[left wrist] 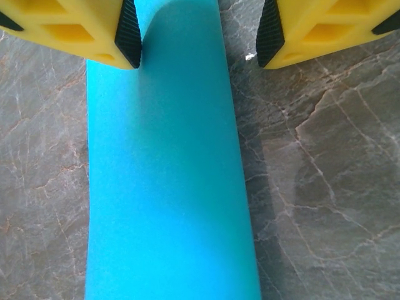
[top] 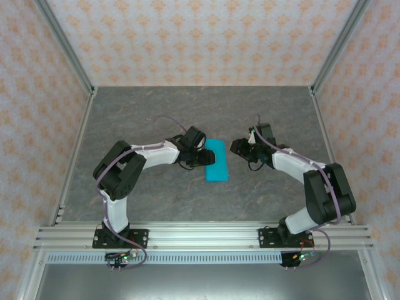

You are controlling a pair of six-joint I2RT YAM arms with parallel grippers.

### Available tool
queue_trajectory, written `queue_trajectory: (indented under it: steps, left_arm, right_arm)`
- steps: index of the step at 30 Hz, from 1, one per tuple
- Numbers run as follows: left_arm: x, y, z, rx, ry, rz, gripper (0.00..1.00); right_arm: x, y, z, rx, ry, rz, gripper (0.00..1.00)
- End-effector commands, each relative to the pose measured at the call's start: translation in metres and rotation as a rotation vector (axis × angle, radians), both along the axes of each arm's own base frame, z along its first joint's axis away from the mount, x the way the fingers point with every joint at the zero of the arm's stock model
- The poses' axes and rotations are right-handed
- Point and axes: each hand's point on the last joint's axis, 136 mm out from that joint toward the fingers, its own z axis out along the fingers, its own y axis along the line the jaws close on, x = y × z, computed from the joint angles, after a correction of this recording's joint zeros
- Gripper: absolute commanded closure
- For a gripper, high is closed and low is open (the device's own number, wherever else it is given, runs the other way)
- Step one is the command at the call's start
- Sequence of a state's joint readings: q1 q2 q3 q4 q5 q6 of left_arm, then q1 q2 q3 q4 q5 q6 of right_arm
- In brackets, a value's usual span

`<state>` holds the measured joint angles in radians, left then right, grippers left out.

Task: Fold a paper plane with a square sheet of paper (fold left side to right side)
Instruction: First fold in half a square sheet of paper at the center of the table.

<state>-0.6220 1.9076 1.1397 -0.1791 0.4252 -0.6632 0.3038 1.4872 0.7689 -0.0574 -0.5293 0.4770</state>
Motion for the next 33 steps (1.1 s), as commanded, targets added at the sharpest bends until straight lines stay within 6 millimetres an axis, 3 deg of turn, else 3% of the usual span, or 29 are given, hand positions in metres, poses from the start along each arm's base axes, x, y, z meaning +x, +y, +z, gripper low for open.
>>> queue_trajectory:
  steps: [1, 33]
  left_arm:
    - [0.001, -0.001, -0.009, 0.033, 0.018, 0.011, 0.44]
    - [-0.006, -0.010, -0.028, 0.127, 0.083, -0.063, 0.38]
  right_arm:
    - [-0.009, -0.013, -0.006, -0.082, 0.012, -0.017, 0.55]
    - [-0.014, -0.016, -0.012, -0.100, 0.042, -0.015, 0.55]
